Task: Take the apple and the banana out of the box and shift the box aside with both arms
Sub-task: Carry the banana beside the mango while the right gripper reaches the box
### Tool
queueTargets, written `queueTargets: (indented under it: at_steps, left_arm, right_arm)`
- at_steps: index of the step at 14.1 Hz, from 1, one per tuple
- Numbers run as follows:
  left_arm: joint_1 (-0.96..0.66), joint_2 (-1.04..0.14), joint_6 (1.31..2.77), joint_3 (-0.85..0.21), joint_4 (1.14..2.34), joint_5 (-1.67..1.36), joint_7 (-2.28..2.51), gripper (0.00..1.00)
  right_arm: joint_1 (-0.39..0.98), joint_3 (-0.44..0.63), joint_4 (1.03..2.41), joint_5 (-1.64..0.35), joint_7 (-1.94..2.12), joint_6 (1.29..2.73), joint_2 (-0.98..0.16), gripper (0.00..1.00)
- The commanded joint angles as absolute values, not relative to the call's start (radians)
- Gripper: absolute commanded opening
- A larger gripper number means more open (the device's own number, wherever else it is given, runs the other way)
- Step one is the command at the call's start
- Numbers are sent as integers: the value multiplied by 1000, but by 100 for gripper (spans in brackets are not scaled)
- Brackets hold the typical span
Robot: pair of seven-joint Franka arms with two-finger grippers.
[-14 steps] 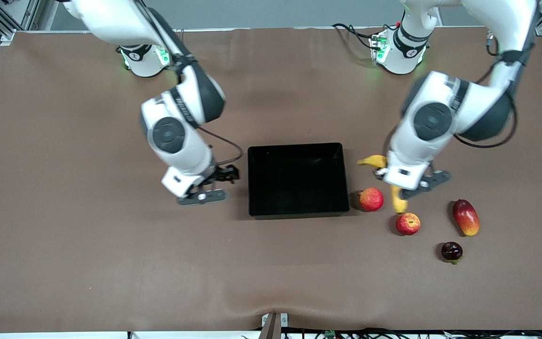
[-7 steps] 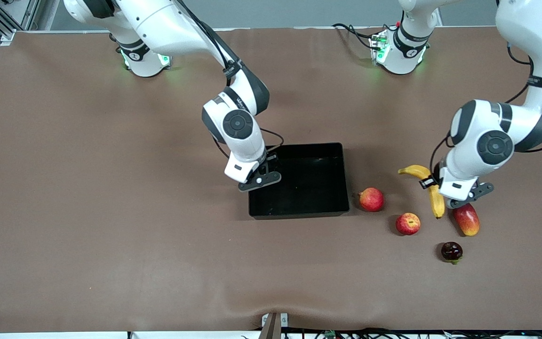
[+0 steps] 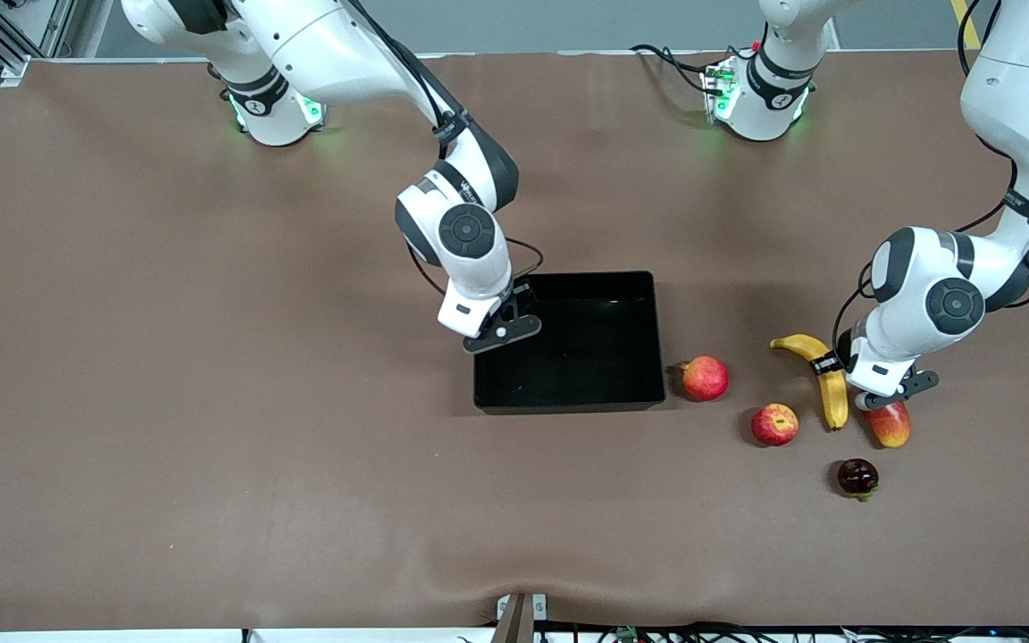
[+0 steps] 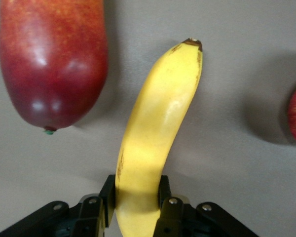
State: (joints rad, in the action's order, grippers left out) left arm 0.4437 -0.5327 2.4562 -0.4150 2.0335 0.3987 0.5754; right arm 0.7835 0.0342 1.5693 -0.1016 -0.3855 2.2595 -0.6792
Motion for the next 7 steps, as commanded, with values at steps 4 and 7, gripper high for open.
queueTargets:
  at_steps: [4,7]
  left_arm:
    - [436,-506,2447,-425,1997,422,577,100]
    - [437,-428,2324,-474,1968,422,577,100]
  right_arm:
    - [788,70,1601,-95,-589,2257,-649,100]
    - [785,78,1601,-95,-606,2250,-647,67]
